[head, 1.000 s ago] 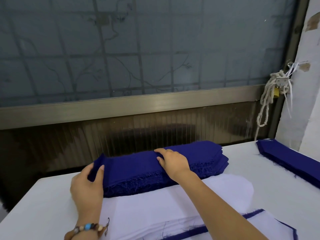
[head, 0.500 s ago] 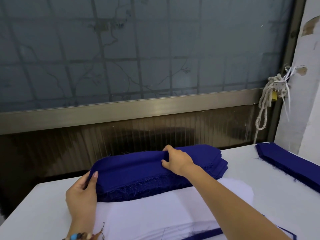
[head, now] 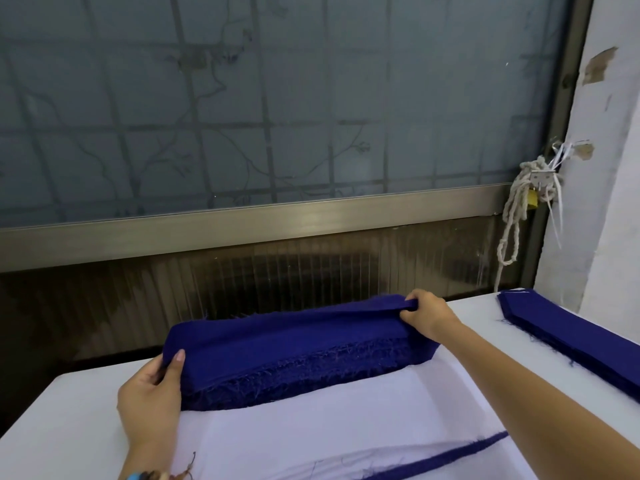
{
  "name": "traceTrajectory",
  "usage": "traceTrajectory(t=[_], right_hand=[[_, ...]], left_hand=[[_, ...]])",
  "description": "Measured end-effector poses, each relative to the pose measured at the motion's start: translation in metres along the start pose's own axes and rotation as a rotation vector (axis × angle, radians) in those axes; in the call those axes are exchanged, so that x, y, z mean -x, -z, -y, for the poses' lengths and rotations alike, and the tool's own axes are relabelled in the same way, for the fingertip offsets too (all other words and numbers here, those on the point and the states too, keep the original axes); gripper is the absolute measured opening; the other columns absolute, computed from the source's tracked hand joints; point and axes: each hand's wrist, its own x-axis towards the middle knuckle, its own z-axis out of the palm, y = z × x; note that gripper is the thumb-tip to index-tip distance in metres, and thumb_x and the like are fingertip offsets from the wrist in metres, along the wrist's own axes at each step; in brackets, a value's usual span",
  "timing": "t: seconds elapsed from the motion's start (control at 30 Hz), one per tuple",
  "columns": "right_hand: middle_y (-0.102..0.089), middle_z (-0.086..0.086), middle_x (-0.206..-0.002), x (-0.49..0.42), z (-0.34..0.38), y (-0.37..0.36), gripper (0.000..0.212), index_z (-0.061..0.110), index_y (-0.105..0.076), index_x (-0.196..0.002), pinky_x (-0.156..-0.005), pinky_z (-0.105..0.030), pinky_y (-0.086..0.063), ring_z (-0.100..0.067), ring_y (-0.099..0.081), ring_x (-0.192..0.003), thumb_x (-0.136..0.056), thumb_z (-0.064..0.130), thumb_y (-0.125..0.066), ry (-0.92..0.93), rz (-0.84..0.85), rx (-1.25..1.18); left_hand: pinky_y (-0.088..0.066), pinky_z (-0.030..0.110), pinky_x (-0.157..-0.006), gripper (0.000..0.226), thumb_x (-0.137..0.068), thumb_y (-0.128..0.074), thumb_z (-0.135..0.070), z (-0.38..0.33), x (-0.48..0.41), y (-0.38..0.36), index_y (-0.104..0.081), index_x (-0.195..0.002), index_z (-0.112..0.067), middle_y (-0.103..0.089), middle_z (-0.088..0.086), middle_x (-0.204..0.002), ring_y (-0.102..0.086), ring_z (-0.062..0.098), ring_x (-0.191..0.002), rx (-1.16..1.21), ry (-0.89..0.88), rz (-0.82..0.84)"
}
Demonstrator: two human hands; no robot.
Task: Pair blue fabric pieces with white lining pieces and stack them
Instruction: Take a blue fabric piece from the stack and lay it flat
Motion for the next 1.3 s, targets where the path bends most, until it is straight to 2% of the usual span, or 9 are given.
traceTrajectory(t=[0.27, 0.4, 0.5, 0.57, 0.67, 0.83, 1.0, 1.2, 1.3], right_hand=[[-0.065, -0.007, -0.099, -0.004, -0.027, -0.008, 0.010, 0.019, -0.060, -0.092, -0.068, -0.028, -0.048, -0.019, -0.057, -0.083, -0.089, 0.024, -0.068, -0.079, -0.142, -0.342], [-0.058, -0.008, -0.111, -0.005, -0.026, -0.009, 0.024, 0.016, -0.068, -0.104, -0.079, -0.035, -0.050, -0.024, -0.057, -0.093, -0.086, 0.032, -0.071, 0.000, -0.297, -0.029], [-0.059, -0.008, -0.116, -0.003, -0.023, -0.011, 0.034, 0.013, -0.067, -0.114, -0.086, -0.040, -0.052, -0.026, -0.055, -0.101, -0.087, 0.034, -0.070, 0.008, -0.356, 0.031], [-0.065, -0.006, -0.110, -0.002, -0.022, -0.012, 0.033, 0.012, -0.067, -0.115, -0.081, -0.037, -0.051, -0.020, -0.056, -0.092, -0.088, 0.032, -0.068, 0.008, -0.347, -0.046], [-0.064, 0.002, -0.093, 0.003, -0.024, -0.008, 0.025, 0.013, -0.064, -0.112, -0.074, -0.030, -0.048, -0.014, -0.057, -0.080, -0.091, 0.028, -0.065, 0.009, -0.298, -0.260], [-0.069, 0.000, -0.090, 0.020, -0.020, 0.012, 0.013, 0.017, -0.063, -0.105, -0.075, -0.035, -0.055, -0.019, -0.065, -0.081, -0.092, 0.022, -0.064, 0.108, -0.271, -0.421], [-0.069, 0.000, -0.083, 0.037, -0.013, 0.043, 0.011, 0.017, -0.063, -0.103, -0.055, -0.018, -0.048, -0.013, -0.062, -0.063, -0.095, 0.011, -0.058, 0.195, -0.235, -0.543], [-0.068, 0.002, -0.071, 0.078, -0.027, 0.063, 0.013, 0.025, -0.064, -0.094, -0.054, -0.017, -0.050, -0.010, -0.062, -0.060, -0.093, 0.012, -0.061, 0.183, -0.183, -0.533], [-0.069, -0.001, -0.072, 0.107, -0.041, 0.059, 0.010, 0.024, -0.065, -0.090, -0.061, -0.025, -0.052, -0.014, -0.064, -0.065, -0.092, 0.015, -0.063, 0.152, -0.100, -0.458]], left_hand=[[-0.051, 0.040, -0.083, 0.043, -0.092, -0.063, -0.028, 0.000, -0.001, -0.001, -0.060, -0.129, -0.006, -0.068, 0.015, -0.115, -0.061, 0.031, -0.106, -0.023, -0.022, 0.014], [-0.051, 0.042, -0.085, 0.042, -0.092, -0.063, -0.027, 0.000, 0.000, 0.000, -0.061, -0.128, -0.006, -0.068, 0.015, -0.113, -0.062, 0.031, -0.105, -0.035, -0.045, 0.002], [-0.051, 0.039, -0.081, 0.037, -0.092, -0.063, -0.028, 0.000, 0.000, 0.002, -0.065, -0.121, -0.004, -0.070, 0.012, -0.099, -0.062, 0.028, -0.094, -0.038, -0.068, -0.003], [-0.047, 0.035, -0.073, 0.032, -0.093, -0.062, -0.031, -0.001, 0.002, 0.003, -0.070, -0.109, -0.004, -0.068, 0.006, -0.082, -0.061, 0.025, -0.082, -0.054, -0.102, -0.011], [-0.046, 0.035, -0.070, 0.031, -0.094, -0.059, -0.033, -0.005, 0.005, 0.005, -0.071, -0.100, -0.005, -0.065, 0.005, -0.075, -0.059, 0.023, -0.075, -0.096, -0.153, -0.029], [-0.044, 0.033, -0.067, 0.034, -0.094, -0.059, -0.032, -0.025, 0.008, 0.011, -0.070, -0.106, -0.002, -0.067, 0.012, -0.081, -0.060, 0.026, -0.077, -0.157, -0.204, -0.062], [-0.055, 0.048, -0.074, 0.032, -0.093, -0.059, -0.033, -0.056, 0.014, 0.025, -0.067, -0.113, -0.010, -0.069, 0.007, -0.084, -0.065, 0.028, -0.083, -0.147, -0.262, -0.055], [-0.044, 0.031, -0.059, 0.022, -0.096, -0.057, -0.027, -0.057, 0.042, 0.061, -0.067, -0.101, -0.008, -0.066, 0.005, -0.074, -0.061, 0.021, -0.071, -0.360, -0.316, 0.063], [-0.041, 0.031, -0.056, 0.022, -0.094, -0.060, -0.025, -0.049, 0.056, 0.086, -0.066, -0.088, -0.005, -0.064, 0.004, -0.066, -0.059, 0.021, -0.064, -0.404, -0.252, 0.115]])
